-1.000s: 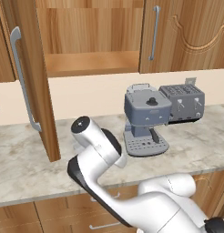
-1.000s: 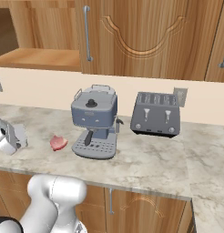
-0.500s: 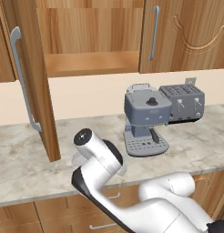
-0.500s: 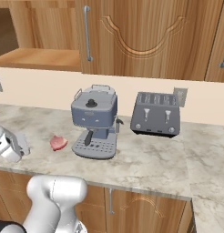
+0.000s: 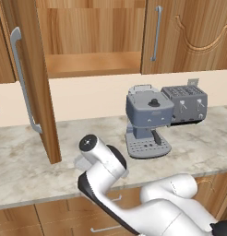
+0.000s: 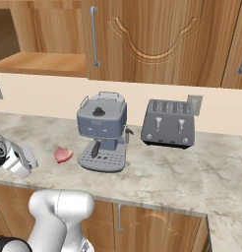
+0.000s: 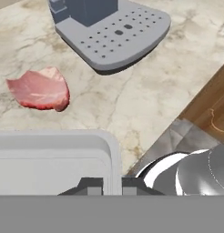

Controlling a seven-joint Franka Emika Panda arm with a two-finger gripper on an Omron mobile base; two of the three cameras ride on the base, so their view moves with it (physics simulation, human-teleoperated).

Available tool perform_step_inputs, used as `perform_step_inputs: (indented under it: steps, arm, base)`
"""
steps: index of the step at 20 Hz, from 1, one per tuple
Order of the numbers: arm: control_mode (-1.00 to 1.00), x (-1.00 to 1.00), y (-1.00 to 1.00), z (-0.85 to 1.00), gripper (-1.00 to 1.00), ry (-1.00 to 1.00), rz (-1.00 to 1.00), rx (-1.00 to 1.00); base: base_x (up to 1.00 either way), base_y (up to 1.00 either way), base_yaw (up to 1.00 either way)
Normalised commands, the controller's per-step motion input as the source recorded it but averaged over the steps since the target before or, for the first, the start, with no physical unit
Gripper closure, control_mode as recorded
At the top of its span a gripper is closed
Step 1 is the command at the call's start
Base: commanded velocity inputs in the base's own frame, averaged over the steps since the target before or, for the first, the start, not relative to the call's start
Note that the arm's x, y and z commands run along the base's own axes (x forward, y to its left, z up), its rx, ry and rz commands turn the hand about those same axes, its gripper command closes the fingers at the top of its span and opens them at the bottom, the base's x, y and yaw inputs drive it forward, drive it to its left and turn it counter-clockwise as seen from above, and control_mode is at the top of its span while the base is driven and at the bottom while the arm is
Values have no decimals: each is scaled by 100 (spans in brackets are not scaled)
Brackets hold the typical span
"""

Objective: Retrieve the tupperware from the cabinet, then place the raw meat into the tupperware to avoid contamination.

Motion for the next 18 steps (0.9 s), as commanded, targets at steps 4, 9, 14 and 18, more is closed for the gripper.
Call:
perform_step_inputs:
  steps: [4, 9, 14, 18]
  arm:
    - [-100, 35, 4, -15, 100, 0, 0, 0]
    - [-100, 36, 10, -22, 100, 0, 0, 0]
    - [-100, 37, 5, -26, 100, 0, 0, -1]
    - [-100, 37, 0, -27, 100, 1, 0, -1]
  base:
    - [0, 0, 0]
    - [0, 0, 0]
    - [0, 0, 0]
    - [0, 0, 0]
